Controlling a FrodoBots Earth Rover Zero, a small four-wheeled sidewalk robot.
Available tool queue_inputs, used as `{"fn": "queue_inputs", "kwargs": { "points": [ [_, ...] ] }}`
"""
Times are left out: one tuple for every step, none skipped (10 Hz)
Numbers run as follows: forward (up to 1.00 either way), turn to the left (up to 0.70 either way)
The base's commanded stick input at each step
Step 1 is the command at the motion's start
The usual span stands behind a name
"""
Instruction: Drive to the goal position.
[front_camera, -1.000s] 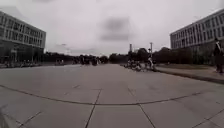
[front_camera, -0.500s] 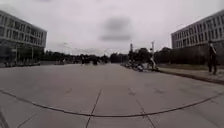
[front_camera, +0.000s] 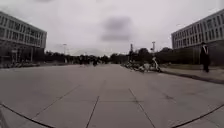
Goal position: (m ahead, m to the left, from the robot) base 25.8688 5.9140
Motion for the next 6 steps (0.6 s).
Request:
{"fn": "queue_inputs", "kwargs": {
  "points": [
    [0.70, 0.01],
    [0.70, 0.01],
    [0.70, 0.01],
    [0.70, 0.01],
    [0.70, 0.01],
    [0.70, 0.01]
  ]
}}
